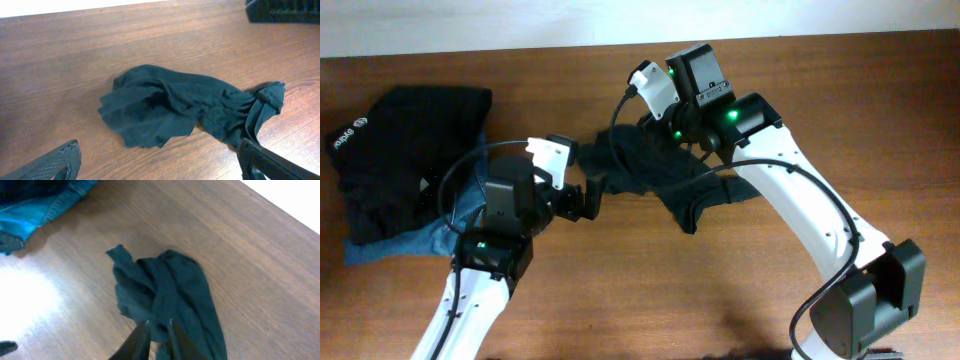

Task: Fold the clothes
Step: 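Grasp the shirt with the left gripper and lift it upward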

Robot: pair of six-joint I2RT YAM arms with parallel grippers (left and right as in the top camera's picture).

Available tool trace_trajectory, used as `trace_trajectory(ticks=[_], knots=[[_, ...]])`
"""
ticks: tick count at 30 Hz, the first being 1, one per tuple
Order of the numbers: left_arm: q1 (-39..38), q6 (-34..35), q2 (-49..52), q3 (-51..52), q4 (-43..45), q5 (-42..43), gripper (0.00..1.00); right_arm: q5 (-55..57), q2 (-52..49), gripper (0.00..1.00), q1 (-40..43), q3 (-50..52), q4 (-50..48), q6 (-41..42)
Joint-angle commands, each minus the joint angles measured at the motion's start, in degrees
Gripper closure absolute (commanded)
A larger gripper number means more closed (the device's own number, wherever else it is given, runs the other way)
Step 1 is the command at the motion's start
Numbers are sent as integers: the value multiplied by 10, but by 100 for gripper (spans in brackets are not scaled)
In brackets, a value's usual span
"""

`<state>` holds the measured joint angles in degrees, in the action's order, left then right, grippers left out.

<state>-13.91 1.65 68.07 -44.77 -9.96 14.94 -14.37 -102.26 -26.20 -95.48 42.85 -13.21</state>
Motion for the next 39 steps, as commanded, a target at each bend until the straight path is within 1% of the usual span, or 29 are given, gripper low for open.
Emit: trace_trajectory(ticks=[1,2,3,5,7,12,15,18,23,24,26,27,28,29,30,32,34,39], knots=[[-7,7,23,-9,10,-2,0,90,15,77,0,-12,8,7],[-7,7,31,-9,10,-4,1,120,15,74,1,-12,15,7],[-7,7,40,-9,10,-11,1,148,15,67,1,-12,25,7],[-7,7,64,-9,10,-31,1,186,15,60,1,-12,50,7],[-7,7,91,-9,17,-43,1,201,15,57,1,-12,75,7],[-7,7,169,-9,86,-63,1,226,15,55,10,-12,112,7],[-7,6,205,-9,137,-91,1,226,15,55,32,-12,118,27],[-6,0,237,-9,178,-101,1,226,15,55,60,-12,125,49],[-6,1,283,-9,234,-96,1,193,15,57,102,-12,140,63],[-6,1,288,-9,240,-91,6,189,15,60,108,-12,142,63],[-6,1,291,-9,246,-77,27,189,15,69,118,-12,144,63],[-6,1,291,-10,248,-71,41,189,15,72,122,-12,145,64],[-6,1,290,-12,247,-65,69,189,15,75,126,-12,145,66],[-6,1,289,-16,247,-56,84,189,15,77,129,-12,144,67],[-6,1,287,-19,245,-46,92,189,15,78,132,-12,144,67],[-6,1,274,-30,234,-23,100,189,15,78,136,-12,145,67],[-6,1,247,-45,205,-16,100,189,15,78,141,-12,146,67],[-5,-1,156,-131,56,-33,99,189,15,78,155,-12,155,67]])
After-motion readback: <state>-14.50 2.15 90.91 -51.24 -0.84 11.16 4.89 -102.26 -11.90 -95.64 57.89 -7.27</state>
